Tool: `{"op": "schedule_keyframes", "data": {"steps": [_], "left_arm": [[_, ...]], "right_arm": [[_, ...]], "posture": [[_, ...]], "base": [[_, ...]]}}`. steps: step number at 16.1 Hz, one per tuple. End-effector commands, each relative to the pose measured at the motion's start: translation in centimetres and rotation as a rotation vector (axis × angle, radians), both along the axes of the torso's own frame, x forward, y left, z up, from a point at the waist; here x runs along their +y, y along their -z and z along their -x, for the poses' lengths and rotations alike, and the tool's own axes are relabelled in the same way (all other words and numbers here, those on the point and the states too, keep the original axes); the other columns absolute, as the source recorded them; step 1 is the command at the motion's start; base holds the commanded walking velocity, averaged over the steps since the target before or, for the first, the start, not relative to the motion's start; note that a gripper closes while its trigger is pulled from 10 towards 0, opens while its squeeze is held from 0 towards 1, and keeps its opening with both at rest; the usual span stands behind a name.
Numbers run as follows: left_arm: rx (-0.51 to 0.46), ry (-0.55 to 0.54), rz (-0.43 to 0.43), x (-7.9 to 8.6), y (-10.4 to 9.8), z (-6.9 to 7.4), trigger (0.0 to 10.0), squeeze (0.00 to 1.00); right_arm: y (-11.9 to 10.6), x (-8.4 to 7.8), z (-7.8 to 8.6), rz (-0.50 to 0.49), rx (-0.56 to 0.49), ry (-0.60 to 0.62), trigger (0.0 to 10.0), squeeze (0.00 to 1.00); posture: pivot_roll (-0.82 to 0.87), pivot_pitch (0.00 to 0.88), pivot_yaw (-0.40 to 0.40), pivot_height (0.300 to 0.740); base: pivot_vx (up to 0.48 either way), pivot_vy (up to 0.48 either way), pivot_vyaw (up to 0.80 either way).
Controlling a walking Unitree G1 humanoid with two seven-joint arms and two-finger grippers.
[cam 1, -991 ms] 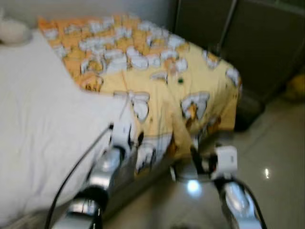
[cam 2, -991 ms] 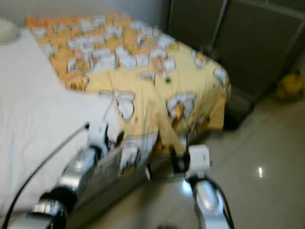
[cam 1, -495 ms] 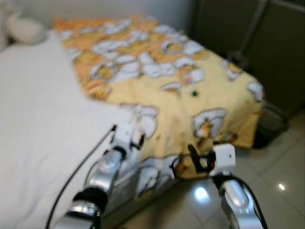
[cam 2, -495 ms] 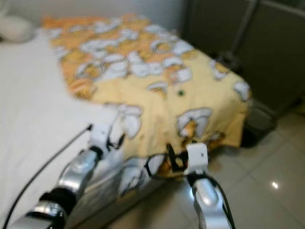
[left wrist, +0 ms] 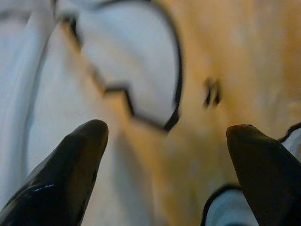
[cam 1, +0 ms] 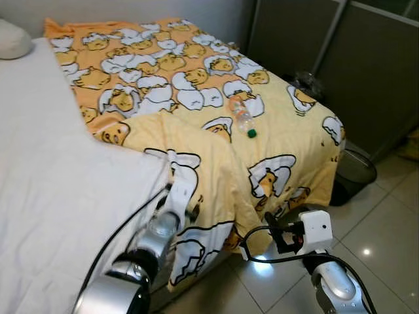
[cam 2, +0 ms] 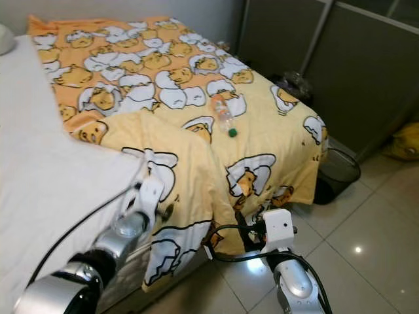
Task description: Clean up the room
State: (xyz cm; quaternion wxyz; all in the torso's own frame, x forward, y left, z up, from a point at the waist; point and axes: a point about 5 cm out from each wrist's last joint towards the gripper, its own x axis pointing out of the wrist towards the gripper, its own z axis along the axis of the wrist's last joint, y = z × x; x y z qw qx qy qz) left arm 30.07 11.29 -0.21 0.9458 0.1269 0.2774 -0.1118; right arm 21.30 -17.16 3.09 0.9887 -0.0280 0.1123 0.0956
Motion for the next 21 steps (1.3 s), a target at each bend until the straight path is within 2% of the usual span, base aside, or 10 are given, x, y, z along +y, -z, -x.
{"op": "schedule_keyframes", "data": {"steps": [1,4,6,8,11,13,16,17,18,21], "left_arm": [[-0.019,-0.048,0.034,-0.3,-0.5,-0.5,10.0,0.0],[0.075,-0.144,0.13,-0.7,0.7,0.5,10.0,0.0],[0.101,-0.144,0.164,-1.4,1.0,1.0,10.0,0.0],[0.096,-0.126,0.161,-2.2,0.8,0.9,10.0,0.0],[0.077,-0.119,0.166,-3.4,0.2,0.4,10.0,0.0],[0.081,-0.103,0.132,-3.4,0.3,0.5,10.0,0.0],[0.125,-0.163,0.083,-2.1,1.0,1.0,10.0,0.0],[0.127,-0.172,0.08,-1.9,1.1,1.0,6.4,0.0],[0.144,-0.219,0.09,-1.2,1.3,1.1,0.0,0.0],[0.148,-0.252,0.06,0.0,1.5,1.1,0.0,0.0]], "right_arm": [[-0.5,0.2,0.1,0.003,-0.012,-0.006,10.0,0.0],[-0.3,0.0,1.1,0.009,0.013,0.001,10.0,0.0],[-0.4,-0.1,1.4,0.011,0.016,0.002,10.0,0.0],[-0.8,-0.8,1.9,0.032,0.027,0.003,10.0,0.0],[-1.9,-2.8,4.2,0.085,0.064,-0.008,10.0,0.0],[-1.8,-2.8,5.0,0.088,0.084,-0.013,10.0,0.0],[-1.6,-2.0,5.6,0.072,0.115,-0.031,10.0,0.0],[-1.7,-2.0,5.7,0.075,0.121,-0.04,10.0,0.0],[-1.9,-2.5,5.7,0.086,0.129,-0.039,10.0,0.0],[-2.3,-2.8,5.8,0.092,0.128,-0.026,10.0,0.0]], "posture": [[-0.1,0.01,-0.042,0.736],[-0.11,0.025,-0.035,0.736],[-0.13,0.037,-0.038,0.736],[-0.16,0.05,-0.056,0.736],[-0.23,0.101,-0.128,0.736],[-0.23,0.117,-0.131,0.736],[-0.23,0.134,-0.139,0.736],[-0.23,0.142,-0.145,0.736],[-0.24,0.145,-0.147,0.736],[-0.26,0.147,-0.144,0.736]], "base": [[0.0,0.0,0.0],[0.0,0.0,0.0],[0.0,0.0,0.0],[0.0,0.0,0.0],[0.0,0.0,0.0],[0.0,0.0,0.0],[0.0,0.0,0.0],[0.0,0.0,0.0],[0.0,0.0,0.0],[0.0,0.0,0.0]]}}
